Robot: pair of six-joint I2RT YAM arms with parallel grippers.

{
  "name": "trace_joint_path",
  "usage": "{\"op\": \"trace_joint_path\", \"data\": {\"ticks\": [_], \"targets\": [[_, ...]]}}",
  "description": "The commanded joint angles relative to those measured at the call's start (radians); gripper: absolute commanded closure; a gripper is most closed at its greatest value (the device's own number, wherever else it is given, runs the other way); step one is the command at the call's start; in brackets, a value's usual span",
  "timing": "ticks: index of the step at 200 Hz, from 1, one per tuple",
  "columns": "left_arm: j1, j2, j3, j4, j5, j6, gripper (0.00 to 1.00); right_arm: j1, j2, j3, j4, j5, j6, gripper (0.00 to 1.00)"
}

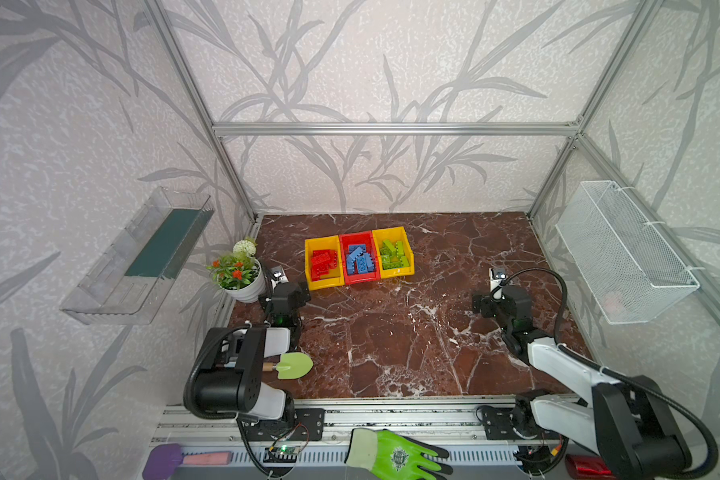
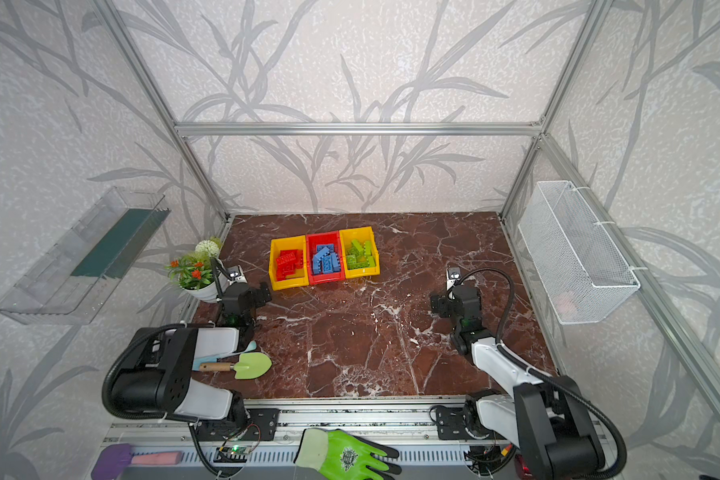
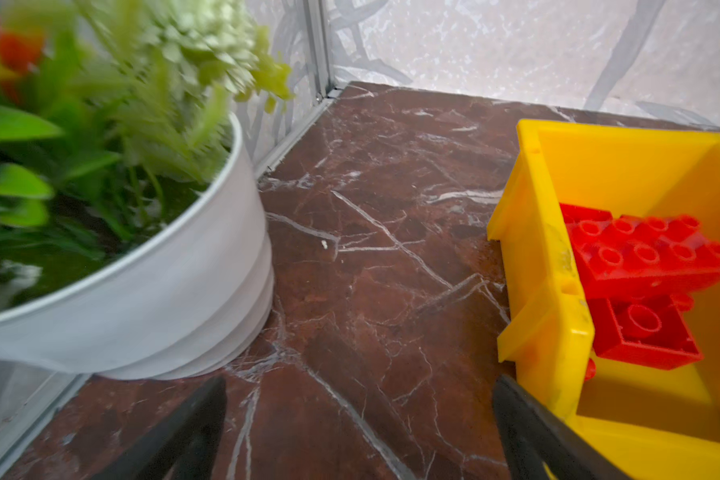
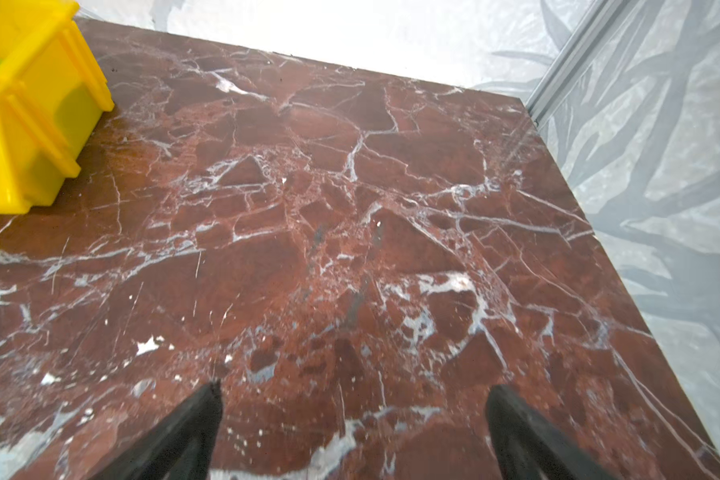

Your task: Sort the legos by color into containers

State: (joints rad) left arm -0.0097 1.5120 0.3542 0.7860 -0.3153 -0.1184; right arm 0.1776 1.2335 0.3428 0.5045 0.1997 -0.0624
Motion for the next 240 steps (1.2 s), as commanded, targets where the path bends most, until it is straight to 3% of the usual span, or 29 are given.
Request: {"op": "trace_joint_path", "data": {"ticks": [1,22,38,60,71,88,105,121,161,240], "targets": [[0.008,0.008,0.051,0.014,0.065,0.038,0.01,-0.016,0.133,-0.020,0.346,-0.027,-0.043,0.01],[0.010,0.009,0.053,0.016,0.070,0.038,0.01,-0.070,0.235,0.013,0.387,-0.145,-0.005,0.01],[0.010,0.007,0.056,0.009,0.072,0.038,0.01,-0.084,0.378,0.001,0.580,-0.199,-0.012,0.01],[0.011,0.006,0.057,0.007,0.074,0.037,0.01,-0.101,0.286,0.098,0.248,-0.220,0.022,0.01],[0.011,0.007,0.056,0.009,0.073,0.038,0.01,-0.101,0.297,0.085,0.286,-0.219,0.026,0.01],[0.011,0.006,0.057,0.006,0.074,0.038,0.01,-0.099,0.362,0.018,0.525,-0.235,-0.005,0.01],[0.012,0.006,0.057,0.006,0.074,0.037,0.01,-0.099,0.318,-0.014,0.504,-0.218,-0.007,0.01],[0.012,0.006,0.057,0.005,0.074,0.037,0.01,-0.099,0.364,-0.021,0.595,-0.217,-0.002,0.01],[0.012,0.007,0.057,0.006,0.073,0.038,0.01,-0.099,0.338,0.043,0.426,-0.233,-0.012,0.01],[0.011,0.007,0.057,0.006,0.074,0.037,0.01,-0.099,0.350,0.035,0.466,-0.233,-0.011,0.01]]}}
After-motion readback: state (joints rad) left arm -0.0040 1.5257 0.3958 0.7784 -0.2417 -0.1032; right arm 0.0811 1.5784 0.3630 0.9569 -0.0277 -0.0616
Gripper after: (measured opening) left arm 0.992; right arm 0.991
